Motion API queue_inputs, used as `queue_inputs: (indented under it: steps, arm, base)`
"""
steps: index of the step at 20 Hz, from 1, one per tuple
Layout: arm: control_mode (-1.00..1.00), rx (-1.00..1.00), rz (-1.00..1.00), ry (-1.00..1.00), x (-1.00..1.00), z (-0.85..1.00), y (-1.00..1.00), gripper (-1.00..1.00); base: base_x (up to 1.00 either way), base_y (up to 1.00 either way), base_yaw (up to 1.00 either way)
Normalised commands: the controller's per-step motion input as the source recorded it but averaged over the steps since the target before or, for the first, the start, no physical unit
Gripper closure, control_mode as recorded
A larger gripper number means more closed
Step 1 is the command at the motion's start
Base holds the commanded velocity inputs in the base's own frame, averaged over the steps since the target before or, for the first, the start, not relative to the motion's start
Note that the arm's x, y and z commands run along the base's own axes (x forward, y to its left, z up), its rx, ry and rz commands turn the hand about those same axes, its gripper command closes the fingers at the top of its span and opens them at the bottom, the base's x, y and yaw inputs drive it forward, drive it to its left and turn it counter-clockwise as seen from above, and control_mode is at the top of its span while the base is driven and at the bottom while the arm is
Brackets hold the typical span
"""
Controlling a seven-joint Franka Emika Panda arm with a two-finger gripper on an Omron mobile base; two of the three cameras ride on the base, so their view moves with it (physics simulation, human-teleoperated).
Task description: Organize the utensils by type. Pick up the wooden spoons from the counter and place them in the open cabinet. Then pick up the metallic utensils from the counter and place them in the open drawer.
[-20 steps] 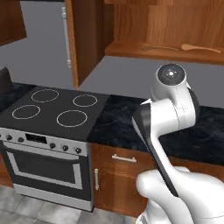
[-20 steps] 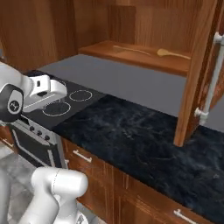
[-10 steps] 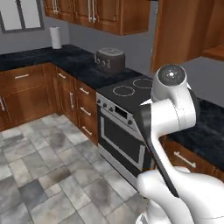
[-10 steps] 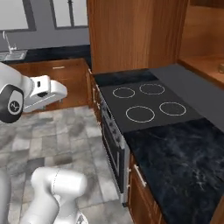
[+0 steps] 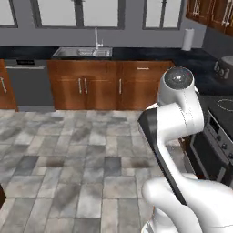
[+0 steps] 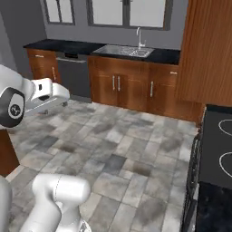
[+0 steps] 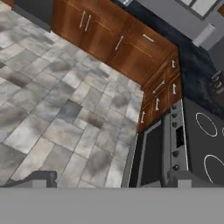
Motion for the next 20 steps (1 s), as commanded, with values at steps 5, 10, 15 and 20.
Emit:
queue_inputs:
  steps: [5,10,15,20]
  arm:
    - [1.00,0.00,0.00,0.00,0.00,0.00,0.00,-1.00]
    - [1.00,0.00,0.00,0.00,0.00,0.00,0.00,-1.00]
    - [1.00,0.00,0.00,0.00,0.00,0.00,0.00,-1.00]
    - [1.00,0.00,0.00,0.00,0.00,0.00,0.00,-1.00]
  base:
    - [-0.03,0.18,1.00]
    - [0.03,0.25,0.99]
    - [0.63,0.22,0.59]
    - [1.00,0.04,0.10]
